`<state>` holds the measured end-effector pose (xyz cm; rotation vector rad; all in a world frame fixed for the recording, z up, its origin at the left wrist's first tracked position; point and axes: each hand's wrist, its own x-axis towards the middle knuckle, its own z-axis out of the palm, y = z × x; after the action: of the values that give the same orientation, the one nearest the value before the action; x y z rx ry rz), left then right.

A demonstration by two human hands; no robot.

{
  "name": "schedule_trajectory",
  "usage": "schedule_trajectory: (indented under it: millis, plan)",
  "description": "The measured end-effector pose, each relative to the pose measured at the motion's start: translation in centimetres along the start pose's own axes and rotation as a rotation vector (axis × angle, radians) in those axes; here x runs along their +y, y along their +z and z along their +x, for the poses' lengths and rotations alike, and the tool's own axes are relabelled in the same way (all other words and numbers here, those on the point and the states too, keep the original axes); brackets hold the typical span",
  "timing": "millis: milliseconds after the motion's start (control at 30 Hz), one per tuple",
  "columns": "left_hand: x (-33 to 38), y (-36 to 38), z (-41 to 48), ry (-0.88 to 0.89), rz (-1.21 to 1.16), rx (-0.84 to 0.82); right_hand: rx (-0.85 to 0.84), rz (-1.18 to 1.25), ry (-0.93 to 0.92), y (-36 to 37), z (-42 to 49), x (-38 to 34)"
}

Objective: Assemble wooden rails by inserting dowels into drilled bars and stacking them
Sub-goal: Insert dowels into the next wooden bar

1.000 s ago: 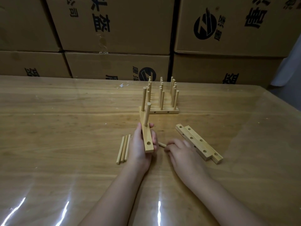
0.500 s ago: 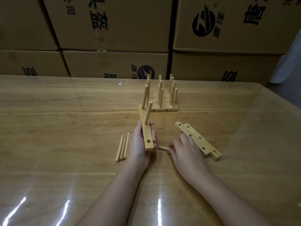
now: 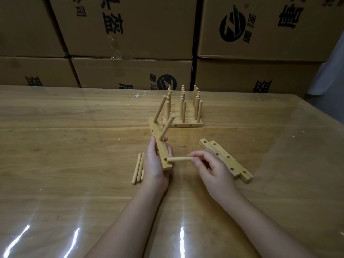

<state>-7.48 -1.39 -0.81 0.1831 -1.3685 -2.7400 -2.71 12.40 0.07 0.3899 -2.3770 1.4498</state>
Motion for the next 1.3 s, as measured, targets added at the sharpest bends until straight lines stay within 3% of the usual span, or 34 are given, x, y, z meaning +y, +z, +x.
schedule_trajectory:
  millis: [200, 433, 633, 1000, 1200, 1300]
  plan:
    - [-0.2, 0.1, -0.1, 0.063, 0.1, 0.03, 0.017, -0.143, -0.08, -0.6, 0.2, 0.1]
    - [-0.3, 0.4, -0.7, 0.163, 0.333, 0.15, 0.184, -0.515, -0.412, -1.1, 0.2, -0.7]
    - [-1.1, 0.3, -1.1, 0.298, 0.485, 0.138, 0.202, -0.687, -0.492, -1.0, -0.1, -0.6]
    - [-1.6, 0.0, -0.8, 0.33, 0.541, 0.093, 0.127, -0.544, -0.423, -0.4, -0.3, -0.3]
    - [-1.5, 0.2, -0.5, 0.284, 0.542, 0.067, 0.162, -0.001, -0.096, -0.3, -0.3, 0.3]
    - [-1.2, 0.3, -0.6, 0.215, 0.422, 0.003, 0.07, 0.148, 0.085, -0.2, -0.3, 0.7]
